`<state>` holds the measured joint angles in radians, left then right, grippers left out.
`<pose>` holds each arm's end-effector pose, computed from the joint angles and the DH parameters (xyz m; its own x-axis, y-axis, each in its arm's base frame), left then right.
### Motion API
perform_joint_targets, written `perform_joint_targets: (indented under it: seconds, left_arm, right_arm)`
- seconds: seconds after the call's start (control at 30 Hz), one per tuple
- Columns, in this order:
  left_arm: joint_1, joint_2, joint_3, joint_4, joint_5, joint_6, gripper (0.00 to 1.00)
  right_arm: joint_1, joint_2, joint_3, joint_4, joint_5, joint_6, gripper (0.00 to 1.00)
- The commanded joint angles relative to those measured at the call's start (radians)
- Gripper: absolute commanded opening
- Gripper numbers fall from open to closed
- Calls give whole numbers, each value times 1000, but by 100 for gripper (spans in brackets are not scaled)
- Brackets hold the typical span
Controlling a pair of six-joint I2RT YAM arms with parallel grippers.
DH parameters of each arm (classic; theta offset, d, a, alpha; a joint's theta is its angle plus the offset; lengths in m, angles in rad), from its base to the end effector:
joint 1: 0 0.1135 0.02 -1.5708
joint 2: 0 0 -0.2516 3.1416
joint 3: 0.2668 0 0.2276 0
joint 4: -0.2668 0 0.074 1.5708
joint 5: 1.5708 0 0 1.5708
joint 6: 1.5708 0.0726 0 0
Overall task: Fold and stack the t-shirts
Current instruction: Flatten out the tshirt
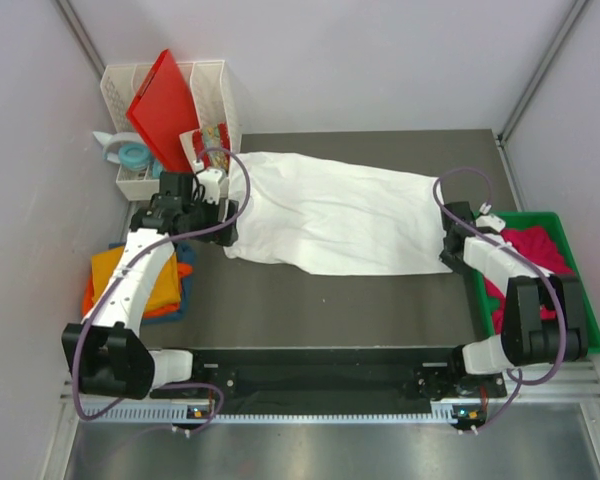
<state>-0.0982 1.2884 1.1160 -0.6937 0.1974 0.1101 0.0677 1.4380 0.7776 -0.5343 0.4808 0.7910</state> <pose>0.2678 -0.0407 0.2660 -0.7291 0.1801 -0.6603 0.3045 0.9494 -0.0773 0.2494 -0.0167 0.1469 -0.5746 0.5929 -0.5641 0.7368 0.6748 -0.0413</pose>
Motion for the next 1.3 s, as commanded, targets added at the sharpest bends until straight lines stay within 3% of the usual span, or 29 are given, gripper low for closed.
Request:
perform_joint_targets:
  seconds: [0.0,0.27,0.63,0.8,0.87,0.9,0.97,1.0,1.27]
  left_arm:
    - [-1,-31,-5,-84,94,86,97]
    - [-14,178,-34,-35,125,69,92]
    - [-103,368,-44,99,24,43,89]
    - [-113,456,-21,125,-44,33,83]
    - [-117,492,-10,125,-53,36,74]
    - [-118,500,-5,125,-58,36,57]
    - [-123,515,-4,131,-76,36,33]
    - [-123,516,-5,135,-84,30,0]
    - [-123,425,24,160,-95,17,0]
  right_arm:
    - [-9,-39,28,-29,65,-39,0]
    - [3,-28,35,-18,32,-32,0]
    - [7,-44,43,-35,48,-62,0]
    - [7,-53,45,-38,50,-70,0]
    - [6,-56,45,-38,51,-72,0]
    - [6,-57,45,-41,53,-73,0]
    - [6,-60,43,-43,56,-76,0]
    - [7,-62,42,-44,58,-78,0]
    - [7,-85,15,-38,59,-81,0]
